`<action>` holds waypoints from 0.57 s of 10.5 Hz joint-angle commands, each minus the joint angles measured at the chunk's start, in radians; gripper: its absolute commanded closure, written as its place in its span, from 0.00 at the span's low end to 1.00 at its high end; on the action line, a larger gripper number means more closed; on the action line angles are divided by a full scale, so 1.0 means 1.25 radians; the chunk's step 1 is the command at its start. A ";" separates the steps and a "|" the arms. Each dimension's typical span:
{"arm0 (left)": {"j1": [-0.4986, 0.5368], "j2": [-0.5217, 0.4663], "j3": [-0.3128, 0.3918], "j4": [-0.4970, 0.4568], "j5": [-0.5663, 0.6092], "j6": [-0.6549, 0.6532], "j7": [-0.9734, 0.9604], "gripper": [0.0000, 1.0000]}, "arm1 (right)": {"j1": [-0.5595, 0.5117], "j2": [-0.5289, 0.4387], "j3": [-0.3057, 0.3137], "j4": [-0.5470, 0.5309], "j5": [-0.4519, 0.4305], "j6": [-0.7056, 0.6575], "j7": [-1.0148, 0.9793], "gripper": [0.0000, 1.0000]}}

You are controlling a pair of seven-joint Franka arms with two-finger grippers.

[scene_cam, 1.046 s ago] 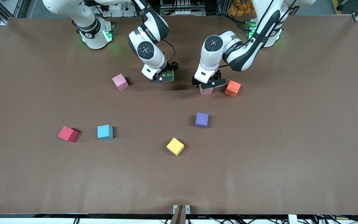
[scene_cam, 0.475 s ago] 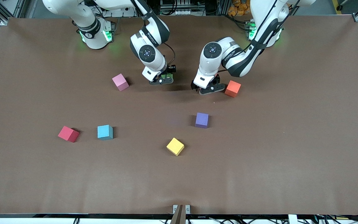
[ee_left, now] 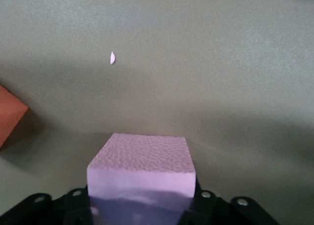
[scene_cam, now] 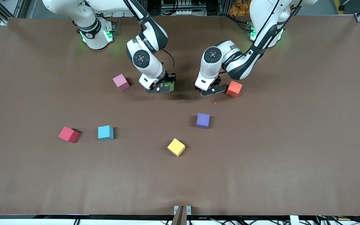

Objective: Arrange blocks into number 1
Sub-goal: 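Place the green cube mid-table with the right gripper while the left lifts pink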

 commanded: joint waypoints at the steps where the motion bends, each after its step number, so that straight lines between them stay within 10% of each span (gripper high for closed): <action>1: 0.011 -0.032 -0.001 0.008 0.031 -0.053 -0.028 1.00 | -0.031 0.053 -0.022 0.103 -0.127 -0.082 -0.004 0.63; 6: 0.005 -0.038 -0.002 0.056 0.083 -0.075 -0.022 1.00 | -0.020 0.163 -0.037 0.227 -0.151 -0.096 0.070 0.63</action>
